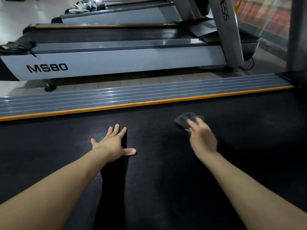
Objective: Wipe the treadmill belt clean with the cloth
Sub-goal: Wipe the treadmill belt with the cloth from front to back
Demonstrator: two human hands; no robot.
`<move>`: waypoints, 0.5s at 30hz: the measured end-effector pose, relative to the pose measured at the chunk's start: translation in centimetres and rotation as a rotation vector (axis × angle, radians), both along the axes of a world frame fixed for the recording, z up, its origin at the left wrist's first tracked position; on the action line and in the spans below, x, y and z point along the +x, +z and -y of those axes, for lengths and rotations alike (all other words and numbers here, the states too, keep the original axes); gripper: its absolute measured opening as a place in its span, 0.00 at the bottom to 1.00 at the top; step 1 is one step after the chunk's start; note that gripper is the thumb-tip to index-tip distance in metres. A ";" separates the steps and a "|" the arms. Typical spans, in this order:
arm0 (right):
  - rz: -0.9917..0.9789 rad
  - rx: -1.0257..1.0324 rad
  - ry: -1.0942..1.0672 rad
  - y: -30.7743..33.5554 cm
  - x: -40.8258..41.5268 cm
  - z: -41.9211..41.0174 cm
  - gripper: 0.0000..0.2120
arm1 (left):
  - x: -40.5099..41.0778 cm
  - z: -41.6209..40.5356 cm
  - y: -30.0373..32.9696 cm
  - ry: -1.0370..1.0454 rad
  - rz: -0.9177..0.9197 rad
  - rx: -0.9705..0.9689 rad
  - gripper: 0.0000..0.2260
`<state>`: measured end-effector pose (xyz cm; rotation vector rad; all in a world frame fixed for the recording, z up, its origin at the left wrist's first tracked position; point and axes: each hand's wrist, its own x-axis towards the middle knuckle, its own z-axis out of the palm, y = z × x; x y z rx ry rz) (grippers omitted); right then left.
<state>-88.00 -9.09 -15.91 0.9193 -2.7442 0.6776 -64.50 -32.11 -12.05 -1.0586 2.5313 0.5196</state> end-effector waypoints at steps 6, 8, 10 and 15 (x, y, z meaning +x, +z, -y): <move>0.006 0.040 -0.115 0.2 5.3 4.2 0.20 | -0.4 0.2 0.0 -0.002 0.018 -0.001 0.51; 0.017 0.040 0.049 -0.4 9.4 7.0 0.21 | -0.5 0.2 0.0 -0.006 0.019 -0.010 0.51; 0.092 0.026 0.202 -0.6 11.2 7.9 0.20 | -0.4 0.1 0.0 -0.001 0.013 -0.017 0.51; 0.019 0.022 0.150 -0.5 4.5 2.1 0.17 | 0.0 -0.3 0.1 -0.003 -0.031 -0.050 0.50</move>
